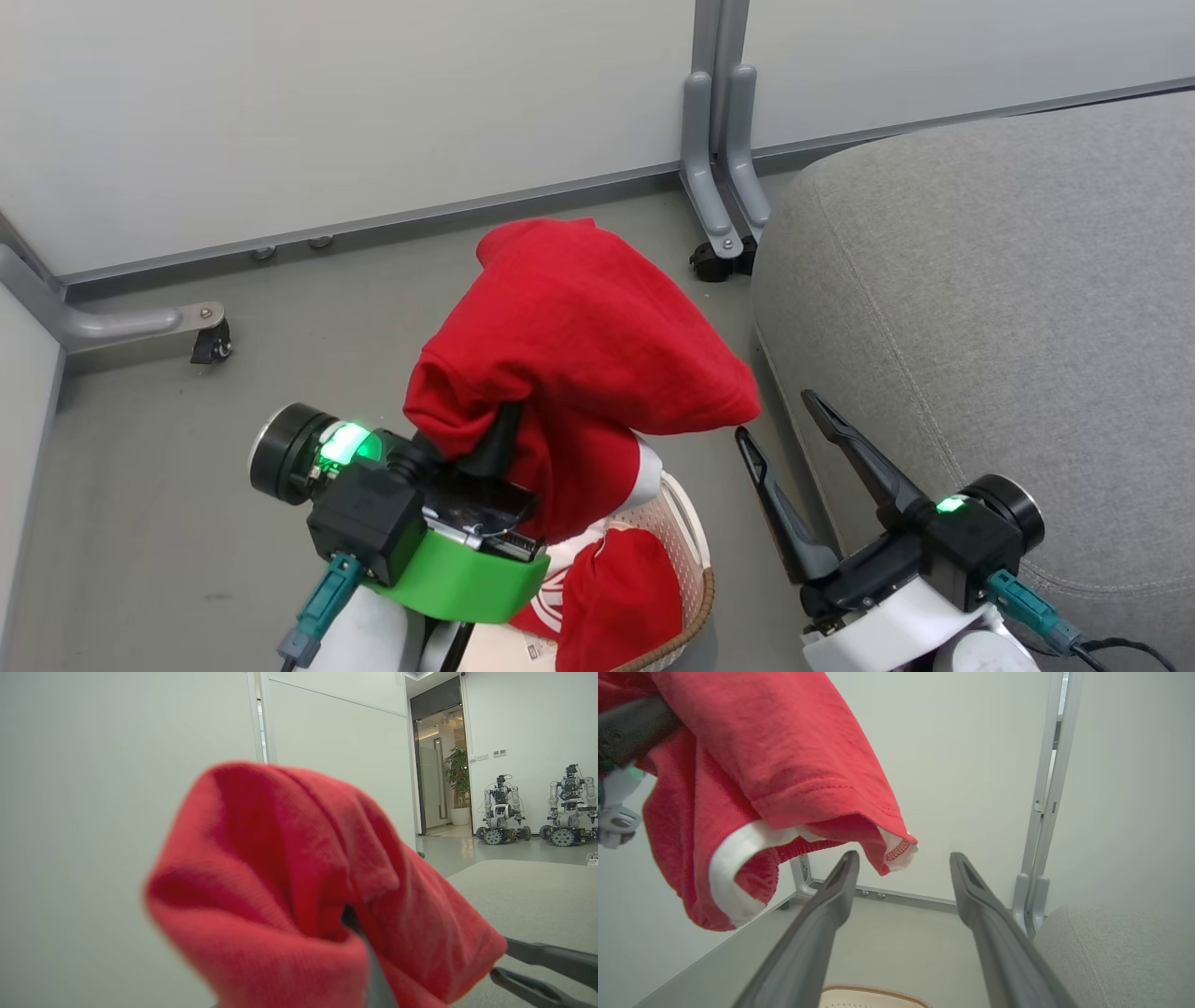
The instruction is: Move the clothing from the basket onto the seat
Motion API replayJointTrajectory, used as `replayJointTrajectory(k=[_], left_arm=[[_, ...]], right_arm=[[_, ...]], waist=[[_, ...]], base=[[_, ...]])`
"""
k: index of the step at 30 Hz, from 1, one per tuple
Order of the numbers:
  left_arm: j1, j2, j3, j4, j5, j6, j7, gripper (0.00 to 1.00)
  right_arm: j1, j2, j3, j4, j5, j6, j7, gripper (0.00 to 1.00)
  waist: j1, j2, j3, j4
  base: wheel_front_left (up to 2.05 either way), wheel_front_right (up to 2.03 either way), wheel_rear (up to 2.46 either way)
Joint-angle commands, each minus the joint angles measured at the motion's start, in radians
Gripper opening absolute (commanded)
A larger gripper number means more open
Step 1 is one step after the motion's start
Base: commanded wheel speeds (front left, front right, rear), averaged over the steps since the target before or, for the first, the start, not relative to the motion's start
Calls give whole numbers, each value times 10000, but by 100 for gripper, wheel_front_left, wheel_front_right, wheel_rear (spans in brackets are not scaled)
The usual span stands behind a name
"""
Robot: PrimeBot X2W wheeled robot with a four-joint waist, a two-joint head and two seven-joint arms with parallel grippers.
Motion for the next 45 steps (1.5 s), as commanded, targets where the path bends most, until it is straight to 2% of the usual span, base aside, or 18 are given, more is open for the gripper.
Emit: replayJointTrajectory(k=[1, 8, 20, 33, 45], left_arm=[[-2, 6, -24, 42, 39, -31, 5, 0], [-9, 6, -113, 311, 195, -43, 5, 0], [-146, 46, -566, 601, 402, -40, 2, 0], [-365, 294, -1414, 659, 387, -41, 2, 0], [-424, 427, -1810, 671, 279, -41, 2, 0]], right_arm=[[-164, -156, 194, -128, 30, 1, -29, 100], [-399, -477, 921, -310, -130, 1, -29, 100], [-728, -422, 990, -117, -572, 1, -28, 100], [-1363, -645, 1498, 1007, -1023, 1, -29, 100], [-2123, -1033, 2303, 2167, -1535, 1, -29, 100]], waist=[[1, 0, 1, 9], [1, 0, -15, 60], [1, 0, -7, 152], [1, 0, -24, 268], [1, 0, -48, 325]], base=[[0, 0, 0], [0, 0, 0], [0, 0, 0], [0, 0, 0], [0, 0, 0]])
